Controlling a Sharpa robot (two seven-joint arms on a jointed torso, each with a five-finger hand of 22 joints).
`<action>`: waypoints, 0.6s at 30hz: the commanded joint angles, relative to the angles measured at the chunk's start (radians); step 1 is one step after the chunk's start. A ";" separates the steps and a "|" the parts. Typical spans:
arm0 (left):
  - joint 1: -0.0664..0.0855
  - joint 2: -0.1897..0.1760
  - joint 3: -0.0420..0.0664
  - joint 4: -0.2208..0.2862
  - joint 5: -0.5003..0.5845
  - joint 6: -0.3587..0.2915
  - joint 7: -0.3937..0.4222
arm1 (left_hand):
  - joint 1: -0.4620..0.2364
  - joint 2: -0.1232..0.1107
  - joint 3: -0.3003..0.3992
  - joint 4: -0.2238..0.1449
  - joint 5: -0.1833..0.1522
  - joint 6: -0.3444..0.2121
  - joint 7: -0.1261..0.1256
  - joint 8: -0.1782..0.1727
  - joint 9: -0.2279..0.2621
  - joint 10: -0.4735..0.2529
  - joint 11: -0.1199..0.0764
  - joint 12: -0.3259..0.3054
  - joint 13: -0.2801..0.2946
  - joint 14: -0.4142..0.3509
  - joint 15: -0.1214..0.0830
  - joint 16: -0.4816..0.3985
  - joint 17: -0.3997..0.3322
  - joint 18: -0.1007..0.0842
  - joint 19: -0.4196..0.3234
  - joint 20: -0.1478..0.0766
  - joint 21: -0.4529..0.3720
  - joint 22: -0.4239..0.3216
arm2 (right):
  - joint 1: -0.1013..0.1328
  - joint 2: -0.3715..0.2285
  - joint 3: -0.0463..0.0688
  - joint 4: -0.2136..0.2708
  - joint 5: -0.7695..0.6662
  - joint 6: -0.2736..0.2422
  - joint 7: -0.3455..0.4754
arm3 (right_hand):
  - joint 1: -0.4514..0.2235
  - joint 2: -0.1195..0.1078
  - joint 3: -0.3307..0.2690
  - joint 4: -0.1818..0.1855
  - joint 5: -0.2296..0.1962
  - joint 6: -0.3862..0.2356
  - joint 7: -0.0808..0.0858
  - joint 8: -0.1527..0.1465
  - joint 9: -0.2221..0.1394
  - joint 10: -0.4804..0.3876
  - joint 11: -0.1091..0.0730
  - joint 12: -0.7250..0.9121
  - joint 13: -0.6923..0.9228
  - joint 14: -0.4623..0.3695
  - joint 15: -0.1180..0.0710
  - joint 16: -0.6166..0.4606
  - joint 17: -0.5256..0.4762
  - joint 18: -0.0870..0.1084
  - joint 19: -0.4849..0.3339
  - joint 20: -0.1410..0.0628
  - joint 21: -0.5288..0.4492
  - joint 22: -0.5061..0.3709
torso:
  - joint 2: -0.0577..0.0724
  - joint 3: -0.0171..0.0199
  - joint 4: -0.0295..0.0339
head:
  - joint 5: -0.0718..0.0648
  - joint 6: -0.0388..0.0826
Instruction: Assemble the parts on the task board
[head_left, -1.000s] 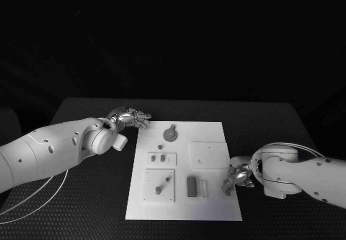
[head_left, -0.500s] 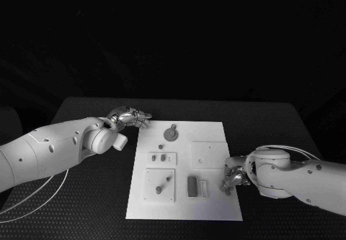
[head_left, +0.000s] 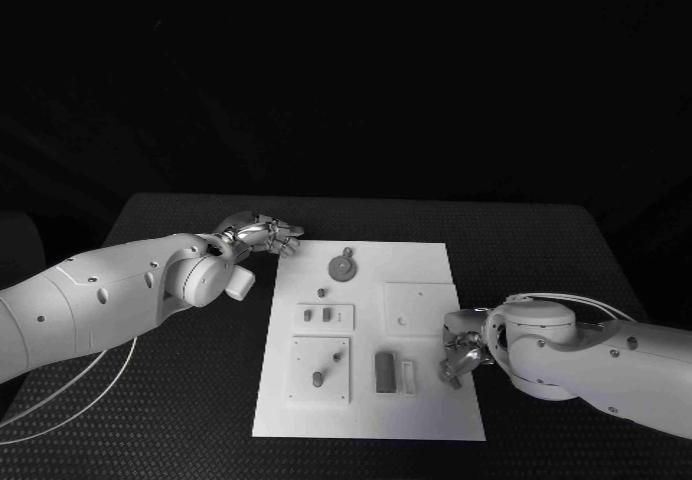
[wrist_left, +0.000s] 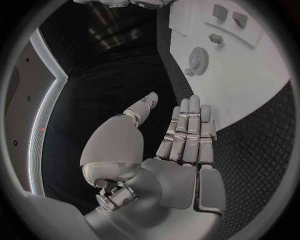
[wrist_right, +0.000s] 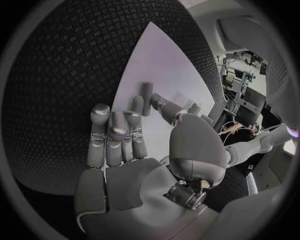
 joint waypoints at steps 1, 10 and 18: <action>0.000 0.000 0.000 0.003 -0.001 0.013 0.009 | -0.004 0.006 -0.002 0.006 -0.004 -0.003 -0.001 0.004 -0.002 -0.004 0.000 0.006 -0.001 0.006 0.002 -0.005 0.002 0.010 0.010 0.001 -0.004 0.002 | -0.026 0.003 -0.021 -0.006 0.026 0.022 0.000 | 0.063 0.068 0.047 -0.027 0.007 -0.045 0.038 -0.339 -0.010 -0.002 0.007 -0.003 -0.002 -0.001 0.008 -0.005 -0.001 0.016 -0.003 0.006 -0.005 0.003 | 0.000 0.0002 -0.0006 | 0.001 0.000; 0.000 -0.001 0.000 0.003 -0.001 0.014 0.008 | -0.004 0.007 -0.002 0.006 -0.004 -0.004 -0.001 0.004 -0.002 -0.004 0.000 0.007 -0.001 0.006 0.002 -0.005 0.002 0.010 0.010 0.000 -0.004 0.002 | -0.026 -0.015 -0.020 0.009 0.174 0.008 0.034 | -0.023 0.111 0.113 0.001 0.108 -0.073 0.053 -0.370 -0.048 -0.002 0.021 -0.001 -0.006 0.003 0.020 -0.008 -0.001 0.016 -0.002 0.015 -0.005 0.005 | 0.000 0.0006 0.0001 | 0.004 -0.004; 0.000 -0.001 0.000 0.002 -0.002 0.016 0.008 | -0.004 0.007 -0.002 0.006 -0.004 -0.004 -0.001 0.004 -0.002 -0.004 0.000 0.007 -0.001 0.007 0.002 -0.006 0.003 0.011 0.010 0.000 -0.004 0.002 | -0.026 -0.032 -0.020 0.012 0.266 -0.043 0.043 | -0.049 0.149 0.158 -0.019 0.166 -0.060 0.051 -0.366 -0.063 0.001 0.019 0.002 -0.008 0.005 0.019 -0.009 0.000 0.016 0.000 0.012 -0.002 0.007 | 0.000 0.0000 -0.0005 | 0.004 -0.005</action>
